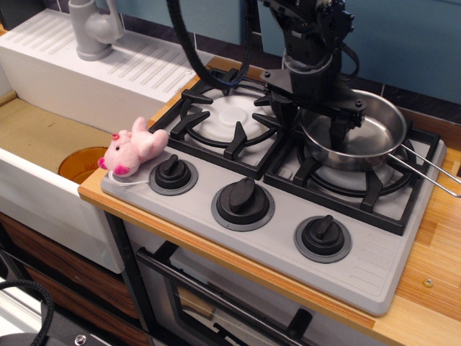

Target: Put pan on stove and put stuffedpig in pan

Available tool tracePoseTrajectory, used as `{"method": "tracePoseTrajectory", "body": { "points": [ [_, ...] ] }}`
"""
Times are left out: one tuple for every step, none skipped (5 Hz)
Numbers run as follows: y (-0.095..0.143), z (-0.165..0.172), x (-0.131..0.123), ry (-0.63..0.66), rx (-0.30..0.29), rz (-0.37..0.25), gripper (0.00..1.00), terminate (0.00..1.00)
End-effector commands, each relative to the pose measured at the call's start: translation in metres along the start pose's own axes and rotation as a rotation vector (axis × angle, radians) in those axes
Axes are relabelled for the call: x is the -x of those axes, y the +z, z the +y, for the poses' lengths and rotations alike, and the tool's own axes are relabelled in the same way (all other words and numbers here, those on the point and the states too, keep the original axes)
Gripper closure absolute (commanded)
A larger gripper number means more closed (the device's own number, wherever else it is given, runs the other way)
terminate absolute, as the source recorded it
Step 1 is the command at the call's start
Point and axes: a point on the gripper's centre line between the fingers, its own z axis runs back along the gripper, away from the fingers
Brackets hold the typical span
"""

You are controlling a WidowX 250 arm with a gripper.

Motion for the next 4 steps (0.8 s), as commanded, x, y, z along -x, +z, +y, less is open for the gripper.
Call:
{"method": "tracePoseTrajectory", "body": {
  "points": [
    [0.002,-0.008,-0.009,-0.008,0.003,-0.001,1.0,0.0],
    [0.008,-0.009,-0.008,-0.006,0.0,0.015,1.0,0.0],
    [0.016,-0.009,-0.008,-0.006,-0.002,0.035,1.0,0.0],
    [0.04,-0.005,-0.008,-0.008,-0.043,0.065,1.0,0.0]
  ]
}}
